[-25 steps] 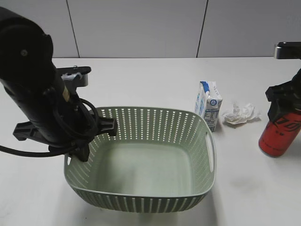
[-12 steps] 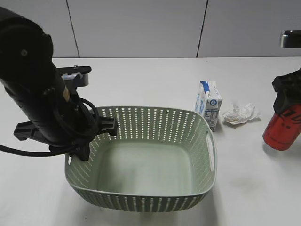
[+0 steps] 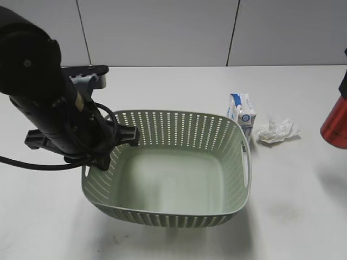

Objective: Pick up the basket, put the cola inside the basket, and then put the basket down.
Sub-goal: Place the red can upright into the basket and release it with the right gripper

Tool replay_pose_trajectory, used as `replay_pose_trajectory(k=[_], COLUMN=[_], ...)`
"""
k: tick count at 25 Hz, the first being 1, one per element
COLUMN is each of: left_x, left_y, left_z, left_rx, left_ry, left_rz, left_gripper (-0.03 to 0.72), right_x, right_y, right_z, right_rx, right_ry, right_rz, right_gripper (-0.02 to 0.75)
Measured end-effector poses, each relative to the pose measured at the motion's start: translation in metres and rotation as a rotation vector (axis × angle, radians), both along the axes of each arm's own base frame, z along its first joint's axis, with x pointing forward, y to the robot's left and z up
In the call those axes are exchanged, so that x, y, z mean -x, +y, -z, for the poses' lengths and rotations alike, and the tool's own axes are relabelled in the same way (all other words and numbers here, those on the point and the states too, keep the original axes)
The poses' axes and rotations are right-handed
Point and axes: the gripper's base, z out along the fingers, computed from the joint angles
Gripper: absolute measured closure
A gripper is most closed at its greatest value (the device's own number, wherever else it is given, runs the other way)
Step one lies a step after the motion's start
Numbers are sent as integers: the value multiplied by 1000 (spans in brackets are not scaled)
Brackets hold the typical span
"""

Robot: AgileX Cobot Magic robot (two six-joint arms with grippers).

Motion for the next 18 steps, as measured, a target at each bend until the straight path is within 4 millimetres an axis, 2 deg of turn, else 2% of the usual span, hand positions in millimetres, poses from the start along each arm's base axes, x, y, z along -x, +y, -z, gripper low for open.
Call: replay_pose_trajectory(k=[3,6,9,12,15,18], left_x=[-2,-4,-8,-10,-10,-9], left_y=[1,5,10,12,12,13], left_z=[0,0,0,0,1,1], left_rx=[1,-1,-6,-6,-8,-12], left_ry=[-2,1,5,6,8,13], left_rz=[-6,-21,-39,-49,-49,-49], left_gripper=[688,688,688,688,688,688], right_x=[4,12,28,41,46,44], right_y=[22,61,104,140,173,203], right_z=[-19,-41,-63,-78,-70,-45], right_rx=[-9,-31,-72,-114,-114,-84], right_ry=[-53,-117,-184,-225,-201,-132], right_rz=[-84,-203,-329,-424,-507,-567], right_gripper=[202,202,202,202,202,202])
